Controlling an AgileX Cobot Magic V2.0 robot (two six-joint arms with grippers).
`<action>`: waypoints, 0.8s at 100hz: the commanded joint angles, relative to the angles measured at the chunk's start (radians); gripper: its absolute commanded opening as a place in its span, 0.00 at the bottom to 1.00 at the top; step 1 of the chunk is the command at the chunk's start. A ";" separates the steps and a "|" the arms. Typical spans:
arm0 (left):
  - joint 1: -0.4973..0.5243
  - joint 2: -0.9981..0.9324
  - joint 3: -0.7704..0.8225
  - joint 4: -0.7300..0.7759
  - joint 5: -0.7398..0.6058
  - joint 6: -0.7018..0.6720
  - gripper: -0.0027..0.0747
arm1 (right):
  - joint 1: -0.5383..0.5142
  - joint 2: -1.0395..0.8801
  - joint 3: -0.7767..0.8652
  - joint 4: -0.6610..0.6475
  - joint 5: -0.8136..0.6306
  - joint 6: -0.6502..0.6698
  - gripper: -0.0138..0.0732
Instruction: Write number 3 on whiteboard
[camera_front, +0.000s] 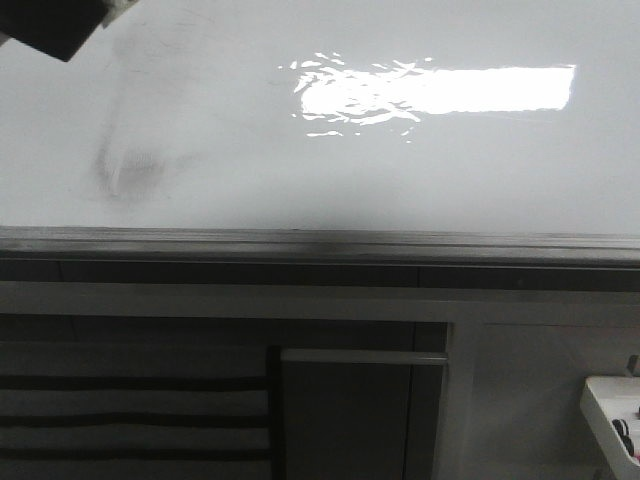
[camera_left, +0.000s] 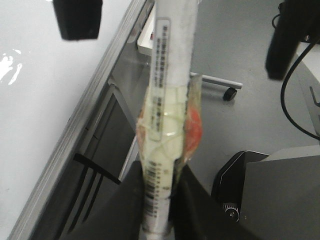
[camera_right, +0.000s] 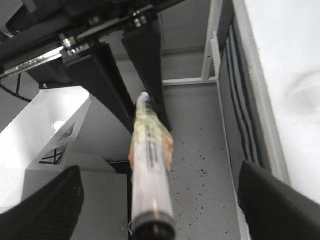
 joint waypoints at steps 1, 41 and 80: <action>-0.005 -0.020 -0.035 -0.030 -0.029 0.005 0.01 | 0.022 0.004 -0.056 0.034 -0.007 -0.015 0.78; -0.005 -0.020 -0.035 -0.026 -0.028 0.005 0.01 | 0.092 0.027 -0.099 -0.051 -0.013 -0.003 0.50; -0.007 -0.020 -0.035 0.029 -0.070 -0.030 0.01 | 0.092 0.027 -0.102 -0.051 -0.008 -0.003 0.15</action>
